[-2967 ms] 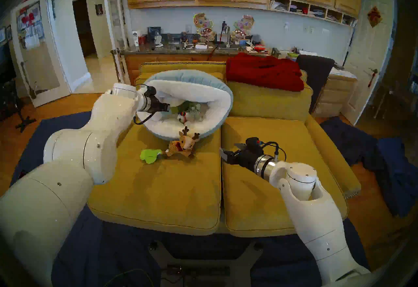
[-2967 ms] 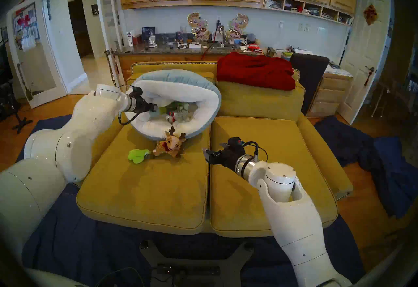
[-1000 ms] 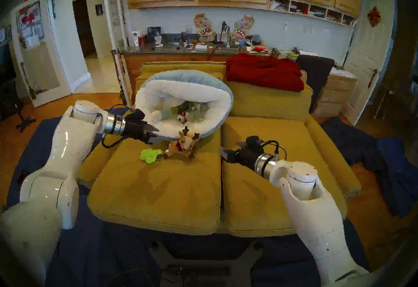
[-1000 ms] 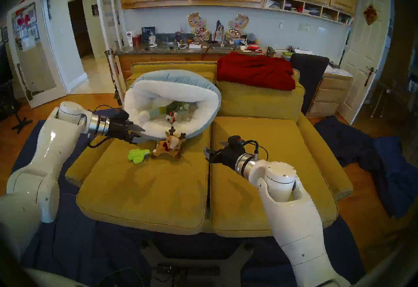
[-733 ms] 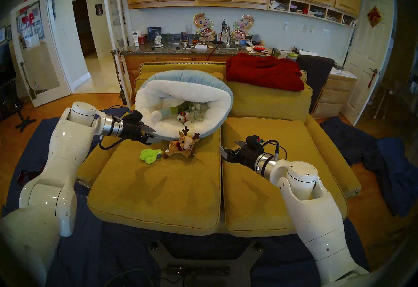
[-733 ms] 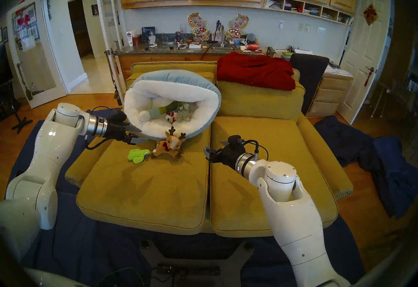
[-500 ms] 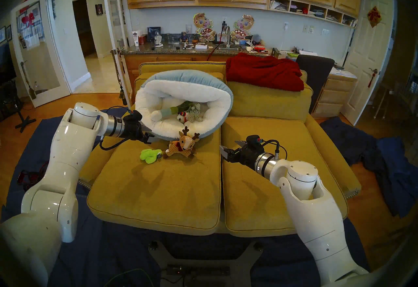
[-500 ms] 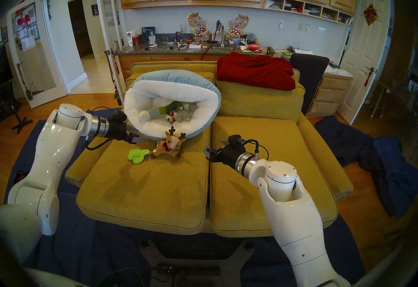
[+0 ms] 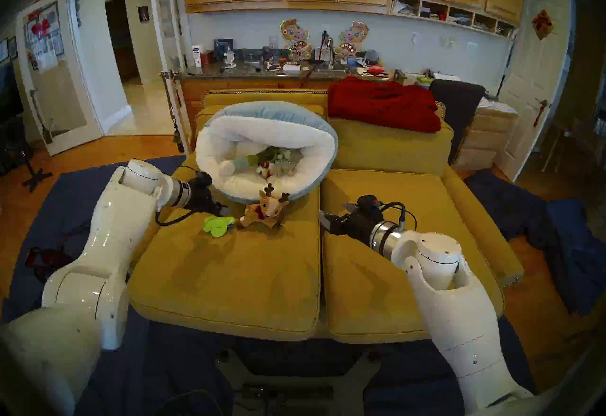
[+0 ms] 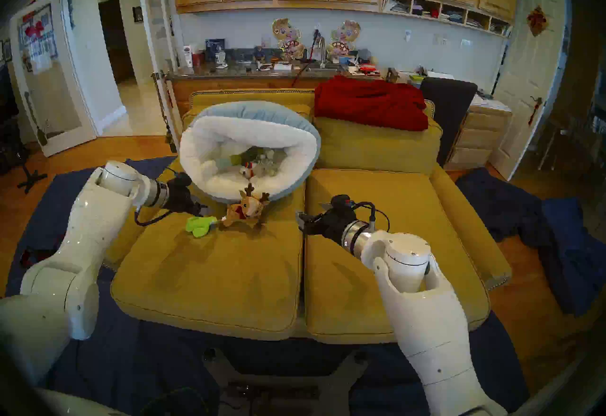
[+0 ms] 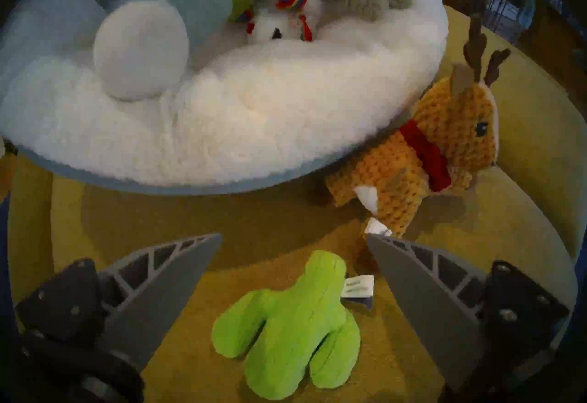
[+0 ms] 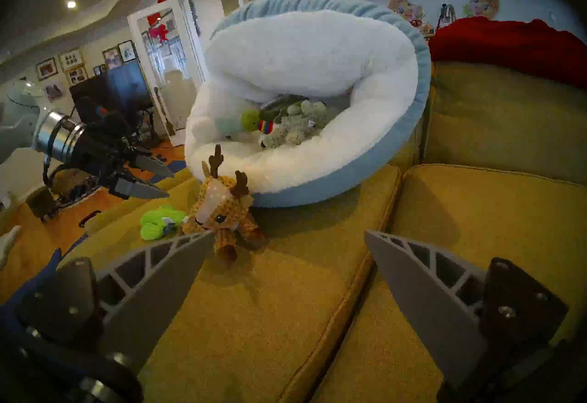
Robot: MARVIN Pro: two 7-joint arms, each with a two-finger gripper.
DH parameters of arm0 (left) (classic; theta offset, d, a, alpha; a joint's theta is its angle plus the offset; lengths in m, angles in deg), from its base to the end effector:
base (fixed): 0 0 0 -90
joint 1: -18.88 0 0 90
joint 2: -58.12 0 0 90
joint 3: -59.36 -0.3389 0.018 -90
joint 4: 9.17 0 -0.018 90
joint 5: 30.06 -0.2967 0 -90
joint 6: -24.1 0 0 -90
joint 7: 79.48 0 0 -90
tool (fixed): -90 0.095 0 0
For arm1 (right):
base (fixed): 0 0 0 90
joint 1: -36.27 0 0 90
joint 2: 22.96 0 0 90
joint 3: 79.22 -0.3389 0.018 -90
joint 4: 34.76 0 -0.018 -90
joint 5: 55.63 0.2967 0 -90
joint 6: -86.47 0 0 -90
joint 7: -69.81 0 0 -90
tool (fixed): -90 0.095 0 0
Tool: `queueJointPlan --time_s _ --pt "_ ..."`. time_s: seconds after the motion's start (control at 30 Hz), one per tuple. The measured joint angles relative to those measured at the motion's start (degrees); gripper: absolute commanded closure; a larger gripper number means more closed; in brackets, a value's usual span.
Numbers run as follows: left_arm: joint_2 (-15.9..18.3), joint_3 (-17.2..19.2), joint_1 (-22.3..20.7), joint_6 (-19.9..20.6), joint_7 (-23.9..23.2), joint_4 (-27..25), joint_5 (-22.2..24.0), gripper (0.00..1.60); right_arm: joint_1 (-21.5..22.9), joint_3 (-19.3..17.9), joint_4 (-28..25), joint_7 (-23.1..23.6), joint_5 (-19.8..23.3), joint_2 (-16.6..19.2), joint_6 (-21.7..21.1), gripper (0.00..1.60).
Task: Put toys into dog bed
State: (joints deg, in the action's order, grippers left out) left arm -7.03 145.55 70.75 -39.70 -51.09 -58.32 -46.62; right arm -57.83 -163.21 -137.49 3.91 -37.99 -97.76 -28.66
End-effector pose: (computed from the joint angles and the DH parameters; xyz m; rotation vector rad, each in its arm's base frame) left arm 0.5417 0.1730 -0.3213 2.5360 -0.8810 1.0155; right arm 0.3628 0.0082 -0.3363 -2.1327 -0.4713 -1.5282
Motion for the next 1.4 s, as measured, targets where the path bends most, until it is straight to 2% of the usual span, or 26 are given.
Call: queueJointPlan --time_s 0.2,0.43,0.57,1.03,1.13,1.17,1.23,1.3,1.33,1.37,1.4 --pt "0.43 -0.19 -0.04 -0.86 -4.19 -0.31 0.41 0.0 -0.02 -0.06 -0.02 0.06 -0.13 -0.1 -0.01 0.0" --pt "1.43 -0.75 0.25 -1.31 -6.2 -1.32 0.12 0.0 -0.04 -0.12 -0.06 0.11 -0.23 -0.19 -0.03 0.0" --pt "1.73 -1.65 0.18 -1.47 -6.2 -0.82 -0.73 0.0 -0.05 -0.15 -0.08 0.13 -0.27 -0.23 -0.04 0.0" --pt "1.79 -3.48 -1.96 -3.25 -3.3 6.76 -3.99 0.0 -0.08 -0.26 -0.09 0.31 -0.49 -0.4 -0.05 0.0" --pt "1.58 -3.46 -2.55 -3.76 -2.68 8.18 -4.38 0.07 -0.09 -0.28 -0.09 0.34 -0.54 -0.44 -0.05 0.0" --pt "1.37 -3.46 -2.95 -4.13 -2.31 9.13 -4.62 0.24 -0.09 -0.3 -0.09 0.37 -0.57 -0.46 -0.05 0.0" --pt "1.23 -3.46 -3.16 -4.34 -2.13 9.65 -4.73 0.29 -0.09 -0.31 -0.09 0.37 -0.59 -0.48 -0.05 0.0" --pt "0.93 -3.46 -3.62 -4.86 -1.67 10.85 -4.99 0.67 -0.1 -0.34 -0.09 0.4 -0.62 -0.5 -0.06 0.0" --pt "0.79 -3.46 -3.86 -5.13 -1.44 11.44 -5.11 0.94 -0.1 -0.35 -0.09 0.41 -0.64 -0.51 -0.06 0.0" --pt "0.72 -3.46 -4.0 -5.29 -1.32 11.79 -5.18 1.08 -0.1 -0.36 -0.09 0.42 -0.65 -0.52 -0.06 0.0" --pt "0.62 -3.46 -4.2 -5.54 -1.19 12.26 -5.25 1.56 -0.1 -0.37 -0.09 0.44 -0.66 -0.54 -0.06 0.0"
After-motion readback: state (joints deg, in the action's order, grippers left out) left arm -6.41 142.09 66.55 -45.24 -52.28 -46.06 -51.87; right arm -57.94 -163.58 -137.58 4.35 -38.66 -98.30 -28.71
